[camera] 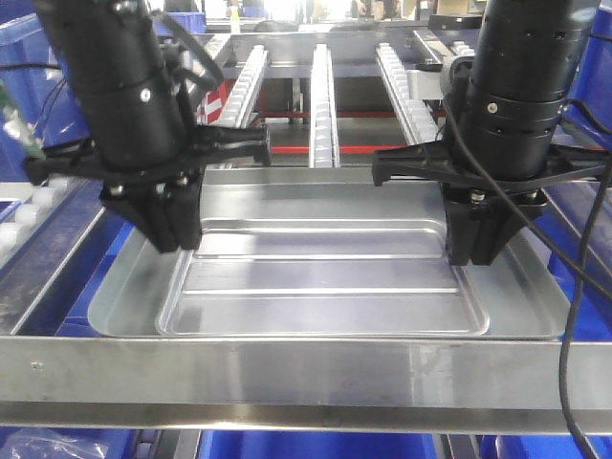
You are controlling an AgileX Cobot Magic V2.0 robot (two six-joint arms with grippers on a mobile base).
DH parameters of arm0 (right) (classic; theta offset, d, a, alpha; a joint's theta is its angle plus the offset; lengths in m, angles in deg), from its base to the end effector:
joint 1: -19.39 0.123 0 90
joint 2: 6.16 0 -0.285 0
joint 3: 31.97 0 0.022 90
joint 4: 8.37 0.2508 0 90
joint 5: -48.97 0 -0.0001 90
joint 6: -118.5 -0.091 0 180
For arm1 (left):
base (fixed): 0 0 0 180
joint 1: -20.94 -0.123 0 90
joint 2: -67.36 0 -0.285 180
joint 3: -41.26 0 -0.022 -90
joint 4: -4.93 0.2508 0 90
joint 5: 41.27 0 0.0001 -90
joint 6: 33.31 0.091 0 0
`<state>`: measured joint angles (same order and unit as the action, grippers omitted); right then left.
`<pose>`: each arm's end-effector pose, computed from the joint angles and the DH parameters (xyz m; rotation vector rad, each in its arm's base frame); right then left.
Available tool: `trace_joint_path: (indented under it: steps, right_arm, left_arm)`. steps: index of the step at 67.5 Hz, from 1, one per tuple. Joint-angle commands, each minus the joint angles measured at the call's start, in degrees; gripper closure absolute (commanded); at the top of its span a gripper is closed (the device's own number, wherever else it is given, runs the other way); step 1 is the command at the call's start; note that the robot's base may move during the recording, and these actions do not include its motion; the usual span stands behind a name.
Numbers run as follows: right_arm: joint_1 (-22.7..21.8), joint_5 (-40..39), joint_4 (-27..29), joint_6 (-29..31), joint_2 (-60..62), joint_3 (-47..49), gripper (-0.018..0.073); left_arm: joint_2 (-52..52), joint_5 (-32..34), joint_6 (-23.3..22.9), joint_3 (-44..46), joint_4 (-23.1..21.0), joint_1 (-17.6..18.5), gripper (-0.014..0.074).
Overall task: Grab silver tray and place in blue box
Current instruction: 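Lower both grippers, open, over the silver tray's side rims, then close both grippers on the tray's opposite side rims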
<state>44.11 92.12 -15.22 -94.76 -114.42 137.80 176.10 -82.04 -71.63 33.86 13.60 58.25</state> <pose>0.3201 0.1392 0.2073 0.1055 2.8119 0.1022 0.2936 -0.2125 0.2190 0.1054 2.7403 -0.2106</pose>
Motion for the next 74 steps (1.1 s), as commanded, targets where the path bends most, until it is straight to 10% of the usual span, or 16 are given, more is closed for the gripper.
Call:
trace_joint_path:
  steps: [1,74]
  right_arm:
    - [0.10,-0.40,-0.36,0.14,2.44,1.55,0.0503]
    - [1.37,-0.47,-0.60,0.08,2.49,1.43,0.0489]
  left_arm:
    - [-2.54,2.44,-0.97,0.06,-0.04,0.31,0.0688]
    - [-2.45,2.02,-0.97,-0.40,0.28,0.42,0.0688]
